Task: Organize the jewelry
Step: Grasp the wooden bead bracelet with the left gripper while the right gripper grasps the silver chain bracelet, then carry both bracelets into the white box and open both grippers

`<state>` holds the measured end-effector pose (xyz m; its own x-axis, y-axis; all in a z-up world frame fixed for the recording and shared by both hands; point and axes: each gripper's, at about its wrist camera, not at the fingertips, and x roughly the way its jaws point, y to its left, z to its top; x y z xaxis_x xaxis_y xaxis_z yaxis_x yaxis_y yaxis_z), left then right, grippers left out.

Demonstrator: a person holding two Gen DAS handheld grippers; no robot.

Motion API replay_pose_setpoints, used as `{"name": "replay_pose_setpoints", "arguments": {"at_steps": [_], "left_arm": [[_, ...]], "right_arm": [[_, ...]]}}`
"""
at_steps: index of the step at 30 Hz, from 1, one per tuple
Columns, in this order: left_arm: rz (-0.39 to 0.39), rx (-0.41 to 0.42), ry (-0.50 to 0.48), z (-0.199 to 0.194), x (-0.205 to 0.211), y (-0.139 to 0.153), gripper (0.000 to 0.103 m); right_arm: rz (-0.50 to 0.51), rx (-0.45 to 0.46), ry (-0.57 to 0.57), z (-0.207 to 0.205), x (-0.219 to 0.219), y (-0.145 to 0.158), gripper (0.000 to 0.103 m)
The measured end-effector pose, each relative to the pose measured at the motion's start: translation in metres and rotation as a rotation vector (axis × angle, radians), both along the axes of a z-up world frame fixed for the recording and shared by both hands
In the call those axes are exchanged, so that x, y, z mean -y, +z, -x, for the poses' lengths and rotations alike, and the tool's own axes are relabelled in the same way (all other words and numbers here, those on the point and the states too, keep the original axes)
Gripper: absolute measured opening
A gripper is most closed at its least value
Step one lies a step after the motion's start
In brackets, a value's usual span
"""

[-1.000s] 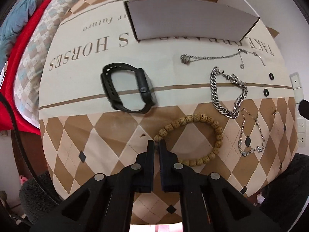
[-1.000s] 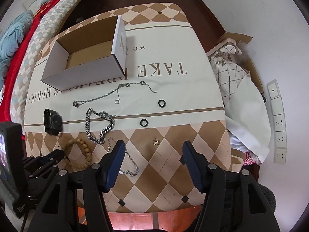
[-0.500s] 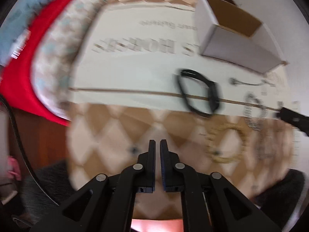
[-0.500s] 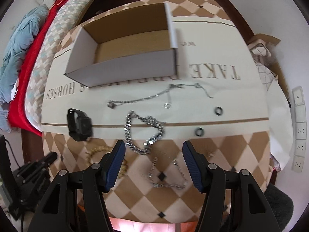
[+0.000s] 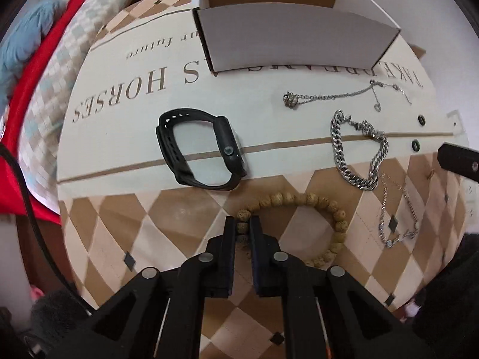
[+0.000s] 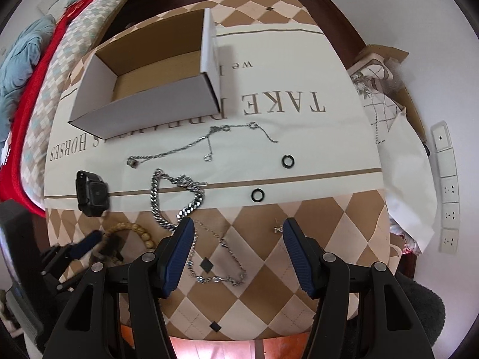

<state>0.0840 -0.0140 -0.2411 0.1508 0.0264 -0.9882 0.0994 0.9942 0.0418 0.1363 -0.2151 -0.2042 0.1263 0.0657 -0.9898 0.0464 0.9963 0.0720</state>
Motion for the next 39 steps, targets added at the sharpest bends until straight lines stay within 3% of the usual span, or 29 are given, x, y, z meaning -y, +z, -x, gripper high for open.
{"name": "replay_pose_setpoints", "arguments": {"at_steps": [7, 11, 13, 15, 17, 18, 29, 39], "left_arm": [[-0.059, 0.021, 0.083, 0.009, -0.041, 0.013, 0.006], [-0.076, 0.045, 0.122, 0.009, -0.06, 0.017, 0.006], [-0.084, 0.048, 0.122, 0.0, -0.067, 0.019, 0.006], [-0.084, 0.056, 0.124, -0.004, -0.068, 0.02, 0.006], [-0.082, 0.064, 0.124, -0.003, -0.071, 0.022, 0.006], [-0.079, 0.069, 0.124, -0.001, -0.068, 0.023, 0.006], [-0.045, 0.115, 0.115, -0.004, -0.052, 0.047, 0.006], [0.025, 0.227, 0.097, -0.011, -0.037, 0.107, 0.006]], "right_arm": [[0.02, 0.013, 0.062, -0.016, -0.023, -0.018, 0.064], [0.088, 0.013, 0.131, -0.026, -0.046, -0.036, 0.063], [0.134, -0.017, 0.178, -0.027, -0.057, -0.051, 0.05], [0.132, 0.013, 0.192, -0.026, -0.061, -0.052, 0.043], [0.104, 0.015, 0.206, -0.024, -0.065, -0.05, 0.024], [0.122, 0.017, 0.215, -0.023, -0.067, -0.05, 0.009], [0.115, 0.096, 0.185, 0.0, -0.06, -0.023, 0.008], [0.045, 0.21, 0.133, -0.001, -0.039, 0.037, 0.008]]}}
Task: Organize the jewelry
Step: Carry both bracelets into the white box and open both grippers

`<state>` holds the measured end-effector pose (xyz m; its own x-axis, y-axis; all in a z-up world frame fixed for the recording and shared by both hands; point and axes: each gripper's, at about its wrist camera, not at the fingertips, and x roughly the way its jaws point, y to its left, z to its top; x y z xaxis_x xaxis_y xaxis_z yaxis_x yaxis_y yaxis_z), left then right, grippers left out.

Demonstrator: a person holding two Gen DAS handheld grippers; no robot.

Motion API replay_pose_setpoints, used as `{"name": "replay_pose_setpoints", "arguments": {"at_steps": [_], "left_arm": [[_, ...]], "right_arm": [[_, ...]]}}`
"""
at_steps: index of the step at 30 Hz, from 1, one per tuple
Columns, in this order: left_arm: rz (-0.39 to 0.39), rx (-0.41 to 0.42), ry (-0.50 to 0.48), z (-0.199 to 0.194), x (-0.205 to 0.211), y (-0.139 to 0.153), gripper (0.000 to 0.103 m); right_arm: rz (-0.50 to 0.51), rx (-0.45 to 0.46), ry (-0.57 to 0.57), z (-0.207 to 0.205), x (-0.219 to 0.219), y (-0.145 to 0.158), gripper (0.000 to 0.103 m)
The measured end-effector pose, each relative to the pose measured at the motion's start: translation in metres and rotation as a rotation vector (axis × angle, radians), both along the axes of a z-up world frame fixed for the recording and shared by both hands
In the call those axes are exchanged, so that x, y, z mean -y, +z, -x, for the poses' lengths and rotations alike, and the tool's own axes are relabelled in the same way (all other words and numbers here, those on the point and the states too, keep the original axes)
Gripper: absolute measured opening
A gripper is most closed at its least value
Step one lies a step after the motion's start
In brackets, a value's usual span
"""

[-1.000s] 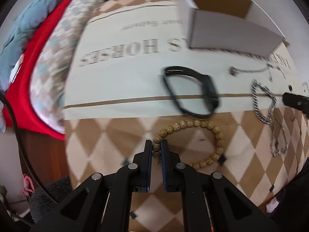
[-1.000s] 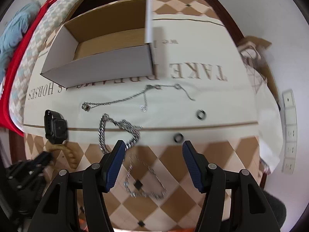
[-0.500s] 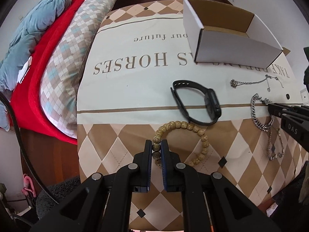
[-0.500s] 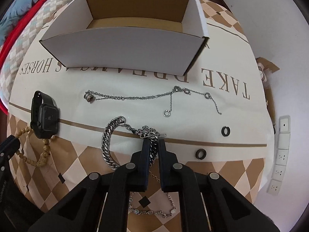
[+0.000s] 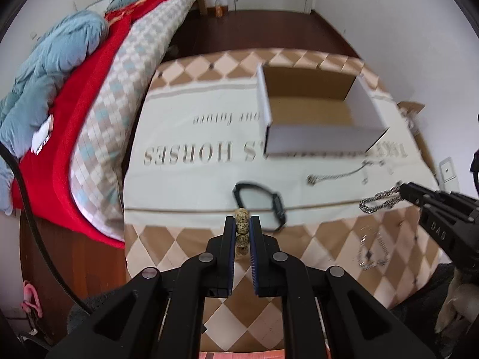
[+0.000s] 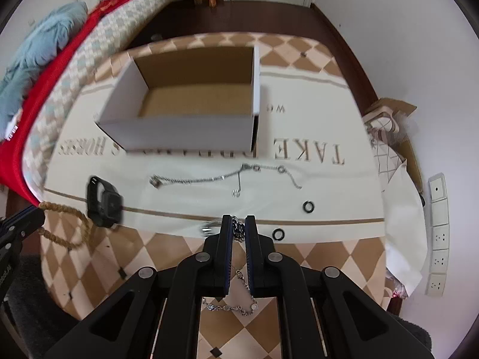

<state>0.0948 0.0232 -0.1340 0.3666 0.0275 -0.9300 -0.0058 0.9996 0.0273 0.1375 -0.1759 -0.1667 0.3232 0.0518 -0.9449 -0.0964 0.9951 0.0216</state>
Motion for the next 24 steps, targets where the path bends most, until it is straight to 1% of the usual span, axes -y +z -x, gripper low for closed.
{"name": "replay_pose_setpoints", "arguments": {"at_steps": [3, 8, 12, 15, 17, 20, 22, 24], "left_arm": [[0.025, 0.034, -0.017, -0.006, 0.006, 0.023, 0.006], [0.02, 0.089, -0.061, -0.026, 0.019, 0.056, 0.006], [0.02, 0.131, -0.087, -0.055, 0.026, 0.081, 0.006], [0.018, 0.152, -0.11, -0.083, 0.031, 0.093, 0.006], [0.017, 0.155, -0.126, -0.103, 0.035, 0.096, 0.006], [0.056, 0.118, -0.133, -0.135, 0.035, 0.089, 0.006], [0.097, 0.061, -0.14, -0.158, 0.034, 0.074, 0.006], [0.129, 0.021, -0.147, -0.171, 0.035, 0.061, 0.006]], "right_arm": [[-0.047, 0.034, -0.01, 0.001, 0.005, 0.02, 0.008], [-0.117, 0.09, -0.013, -0.011, 0.015, 0.057, 0.008], [-0.174, 0.136, 0.001, -0.031, 0.019, 0.091, 0.008], [-0.196, 0.145, 0.01, -0.055, 0.02, 0.103, 0.008], [-0.209, 0.137, 0.017, -0.073, 0.02, 0.106, 0.008], [-0.235, 0.1, 0.026, -0.1, 0.02, 0.097, 0.008], [-0.251, 0.056, 0.03, -0.119, 0.018, 0.083, 0.008], [-0.258, 0.016, 0.032, -0.133, 0.015, 0.067, 0.008]]}}
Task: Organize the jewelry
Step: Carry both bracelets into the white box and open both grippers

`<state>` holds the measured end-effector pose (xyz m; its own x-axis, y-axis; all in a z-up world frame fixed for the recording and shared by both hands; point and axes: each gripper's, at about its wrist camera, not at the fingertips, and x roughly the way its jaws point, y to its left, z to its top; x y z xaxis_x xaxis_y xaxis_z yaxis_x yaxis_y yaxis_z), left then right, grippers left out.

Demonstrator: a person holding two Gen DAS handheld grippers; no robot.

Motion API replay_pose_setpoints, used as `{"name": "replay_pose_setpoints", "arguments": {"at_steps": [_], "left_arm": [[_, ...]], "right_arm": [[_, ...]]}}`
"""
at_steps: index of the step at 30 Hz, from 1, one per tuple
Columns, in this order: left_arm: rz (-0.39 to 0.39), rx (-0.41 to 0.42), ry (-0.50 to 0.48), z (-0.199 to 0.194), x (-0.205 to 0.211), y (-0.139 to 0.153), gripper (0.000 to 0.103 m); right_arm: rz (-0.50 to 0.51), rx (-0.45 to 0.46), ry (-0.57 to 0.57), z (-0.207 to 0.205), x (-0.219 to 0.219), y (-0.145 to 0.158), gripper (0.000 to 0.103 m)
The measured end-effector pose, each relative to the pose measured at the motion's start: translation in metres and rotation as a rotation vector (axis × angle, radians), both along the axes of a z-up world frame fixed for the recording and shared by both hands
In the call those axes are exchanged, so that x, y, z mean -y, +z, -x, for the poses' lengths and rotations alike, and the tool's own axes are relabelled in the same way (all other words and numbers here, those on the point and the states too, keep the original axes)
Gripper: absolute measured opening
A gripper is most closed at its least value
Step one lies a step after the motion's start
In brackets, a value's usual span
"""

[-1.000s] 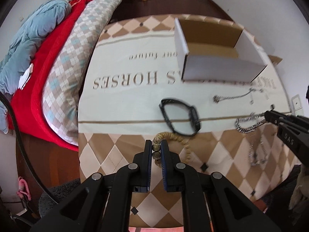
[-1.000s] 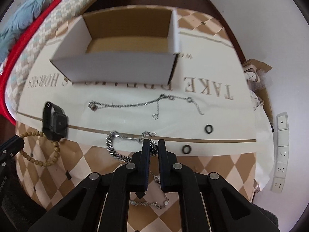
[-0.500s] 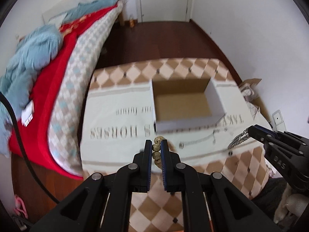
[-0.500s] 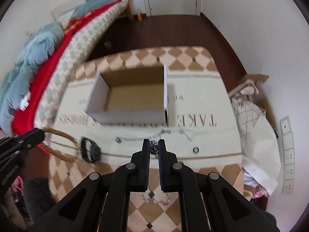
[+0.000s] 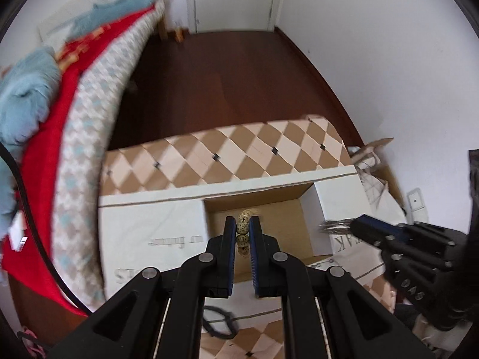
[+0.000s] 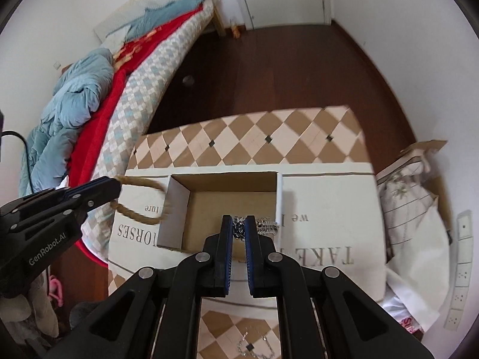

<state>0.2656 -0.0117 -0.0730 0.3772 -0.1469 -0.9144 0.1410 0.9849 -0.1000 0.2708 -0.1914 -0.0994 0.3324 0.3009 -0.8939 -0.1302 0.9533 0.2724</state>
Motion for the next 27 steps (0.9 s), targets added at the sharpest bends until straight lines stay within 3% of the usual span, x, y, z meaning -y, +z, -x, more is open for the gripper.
{"name": "replay_pose_setpoints", "arguments": {"at_steps": [7, 12, 17, 19, 20, 21, 22, 24, 26, 27], "left_arm": [[0.081, -0.18, -0.01, -0.031, 0.004, -0.061, 0.006], [0.117, -0.223, 0.005, -0.035, 0.0, -0.077, 0.007], [0.146, -0.251, 0.084, -0.042, -0.017, -0.08, 0.011], [0.102, -0.244, 0.106, -0.042, -0.023, -0.077, 0.022], [0.07, -0.23, 0.111, -0.042, -0.025, -0.075, 0.037], [0.047, -0.218, 0.114, -0.041, -0.026, -0.072, 0.056], [0.022, -0.191, 0.116, -0.039, -0.028, -0.068, 0.061], [-0.03, -0.15, 0.122, -0.035, -0.029, -0.06, 0.067], [-0.11, -0.102, 0.127, -0.029, -0.028, -0.053, 0.071], [-0.152, -0.075, 0.134, -0.026, -0.028, -0.05, 0.089]], "right_arm": [[-0.032, -0.111, 0.015, -0.033, -0.012, -0.044, 0.008], [-0.041, -0.127, 0.034, -0.041, -0.022, -0.051, 0.008], [-0.05, -0.173, 0.033, -0.048, -0.022, -0.057, 0.009], [-0.019, -0.195, 0.023, -0.049, -0.019, -0.061, 0.011], [0.009, -0.198, 0.019, -0.048, -0.018, -0.062, 0.015], [0.031, -0.194, 0.011, -0.046, -0.016, -0.061, 0.03], [0.039, -0.182, 0.008, -0.044, -0.013, -0.059, 0.046], [0.095, -0.149, 0.005, -0.038, -0.012, -0.052, 0.057], [0.148, -0.121, 0.009, -0.031, -0.013, -0.045, 0.06], [0.202, -0.112, 0.008, -0.027, -0.014, -0.043, 0.073]]}}
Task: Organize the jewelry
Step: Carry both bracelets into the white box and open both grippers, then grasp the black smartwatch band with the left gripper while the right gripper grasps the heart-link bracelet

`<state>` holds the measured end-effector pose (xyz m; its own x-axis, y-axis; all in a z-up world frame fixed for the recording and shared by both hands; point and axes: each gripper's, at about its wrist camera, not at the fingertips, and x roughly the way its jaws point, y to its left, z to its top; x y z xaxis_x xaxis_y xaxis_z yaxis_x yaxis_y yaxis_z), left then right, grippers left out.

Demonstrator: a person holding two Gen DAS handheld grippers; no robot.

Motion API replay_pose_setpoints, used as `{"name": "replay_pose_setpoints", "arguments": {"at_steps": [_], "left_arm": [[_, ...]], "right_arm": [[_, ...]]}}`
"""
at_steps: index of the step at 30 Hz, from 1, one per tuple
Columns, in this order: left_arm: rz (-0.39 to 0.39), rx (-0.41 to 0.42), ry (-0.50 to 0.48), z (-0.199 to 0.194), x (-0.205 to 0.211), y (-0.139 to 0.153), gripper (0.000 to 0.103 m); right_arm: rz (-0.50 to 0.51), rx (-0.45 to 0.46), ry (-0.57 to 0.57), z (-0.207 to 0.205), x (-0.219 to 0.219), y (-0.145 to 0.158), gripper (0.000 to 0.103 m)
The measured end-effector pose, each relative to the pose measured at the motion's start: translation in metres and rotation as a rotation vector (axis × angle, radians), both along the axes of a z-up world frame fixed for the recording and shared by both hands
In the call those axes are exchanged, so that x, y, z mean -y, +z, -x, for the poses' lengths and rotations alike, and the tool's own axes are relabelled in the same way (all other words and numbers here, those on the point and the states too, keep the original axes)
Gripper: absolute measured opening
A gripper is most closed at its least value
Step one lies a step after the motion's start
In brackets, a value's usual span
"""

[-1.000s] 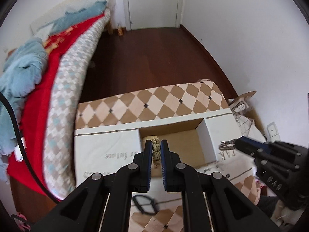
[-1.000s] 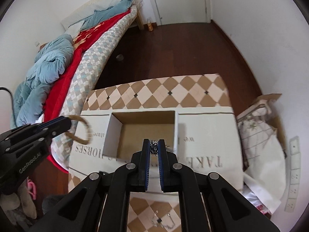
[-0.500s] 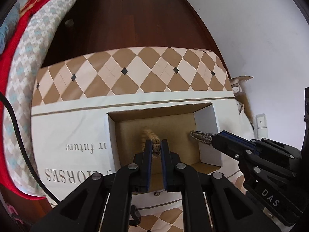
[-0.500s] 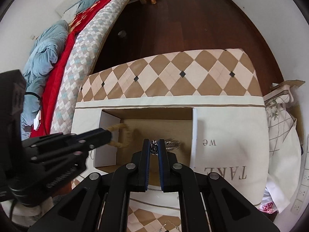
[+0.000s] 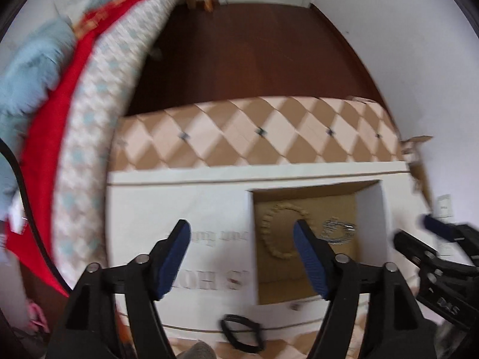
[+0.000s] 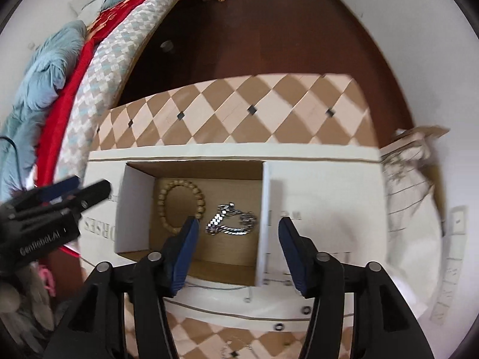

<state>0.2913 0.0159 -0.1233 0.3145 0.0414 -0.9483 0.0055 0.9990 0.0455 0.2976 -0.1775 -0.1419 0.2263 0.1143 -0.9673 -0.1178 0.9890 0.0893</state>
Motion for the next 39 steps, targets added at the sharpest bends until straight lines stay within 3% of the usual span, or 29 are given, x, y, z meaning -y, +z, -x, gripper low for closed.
{"name": "replay_pose_setpoints", "arguments": {"at_steps": [1, 3, 7, 19, 33, 39], "left_arm": [[-0.027, 0.015, 0.003, 0.003, -0.001, 0.002, 0.099], [-0.053, 0.038, 0.014, 0.012, -0.003, 0.004, 0.103], [-0.089, 0.076, 0.044, 0.033, -0.008, 0.002, 0.103], [-0.09, 0.148, 0.08, 0.08, -0.019, 0.022, 0.103], [-0.057, 0.269, 0.082, 0.14, -0.022, 0.075, 0.103], [-0.036, 0.31, 0.072, 0.169, -0.021, 0.098, 0.103]], "right_arm": [[0.036, 0.006, 0.004, 0.002, -0.001, 0.001, 0.088], [0.098, 0.018, 0.013, 0.01, -0.003, 0.0, 0.099], [0.112, 0.0, 0.014, 0.027, -0.006, -0.009, 0.103], [0.094, 0.081, -0.039, 0.062, -0.011, 0.007, 0.103], [0.092, 0.281, -0.073, 0.122, -0.01, 0.084, 0.103], [0.064, 0.322, -0.075, 0.15, -0.008, 0.106, 0.103]]}}
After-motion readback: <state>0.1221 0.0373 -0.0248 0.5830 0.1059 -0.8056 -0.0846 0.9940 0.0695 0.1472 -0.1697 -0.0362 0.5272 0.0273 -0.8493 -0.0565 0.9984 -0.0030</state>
